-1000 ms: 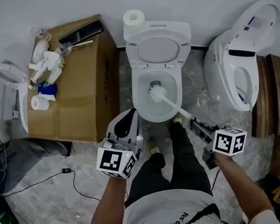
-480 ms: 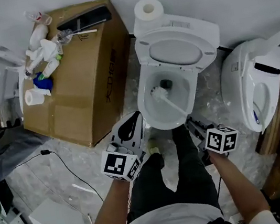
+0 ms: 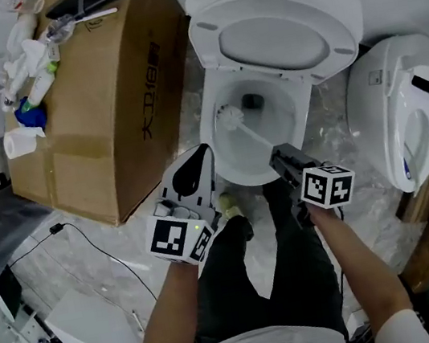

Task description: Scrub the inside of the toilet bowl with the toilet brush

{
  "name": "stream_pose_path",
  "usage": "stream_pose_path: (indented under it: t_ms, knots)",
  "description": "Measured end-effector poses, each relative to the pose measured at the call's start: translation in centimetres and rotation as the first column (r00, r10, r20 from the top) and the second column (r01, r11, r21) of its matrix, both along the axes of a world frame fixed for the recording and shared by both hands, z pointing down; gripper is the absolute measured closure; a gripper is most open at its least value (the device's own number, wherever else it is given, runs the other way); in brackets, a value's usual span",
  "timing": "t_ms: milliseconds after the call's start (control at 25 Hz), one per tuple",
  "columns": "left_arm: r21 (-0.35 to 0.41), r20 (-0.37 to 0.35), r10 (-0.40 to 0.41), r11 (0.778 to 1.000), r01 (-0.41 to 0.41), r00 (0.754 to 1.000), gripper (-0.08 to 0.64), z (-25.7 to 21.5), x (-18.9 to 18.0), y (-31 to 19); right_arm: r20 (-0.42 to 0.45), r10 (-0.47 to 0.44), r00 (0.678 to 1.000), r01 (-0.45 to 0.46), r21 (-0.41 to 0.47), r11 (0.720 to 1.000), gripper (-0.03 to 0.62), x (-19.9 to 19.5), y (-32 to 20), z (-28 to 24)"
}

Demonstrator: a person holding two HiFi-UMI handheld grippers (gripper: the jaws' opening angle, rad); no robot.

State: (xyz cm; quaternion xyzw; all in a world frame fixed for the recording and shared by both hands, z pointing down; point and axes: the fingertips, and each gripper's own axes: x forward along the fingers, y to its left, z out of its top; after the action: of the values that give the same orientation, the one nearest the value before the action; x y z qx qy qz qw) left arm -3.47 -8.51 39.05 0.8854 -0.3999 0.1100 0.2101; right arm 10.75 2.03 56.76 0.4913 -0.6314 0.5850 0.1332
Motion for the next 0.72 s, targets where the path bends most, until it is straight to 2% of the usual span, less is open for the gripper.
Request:
stream_pose_path:
  t_ms: [240,440,720]
  knots:
    - [-0.022,0.006,0.032,0.999,-0.032,0.999,0.552,4.0,-0.2,0.7,0.010,0.044,0.999,-0.044,-0.007,0.999,0.437,-1.2,-0.9,4.0]
    - [-0.028,0.004,0.034,0.999,-0.034,0.999,0.552,5.5,-1.0,1.2,0.058,0.092,0.994,-0.091,-0.023,0.996,0.437,-1.9,-1.3,5.9]
    - [-0.022,0.003,0.023,1.000,-0.023,1.000,0.552,5.6,-2.3,1.6,0.112,0.065,0.992,-0.059,-0.057,0.997,0.436,-2.0,-0.3,6.3]
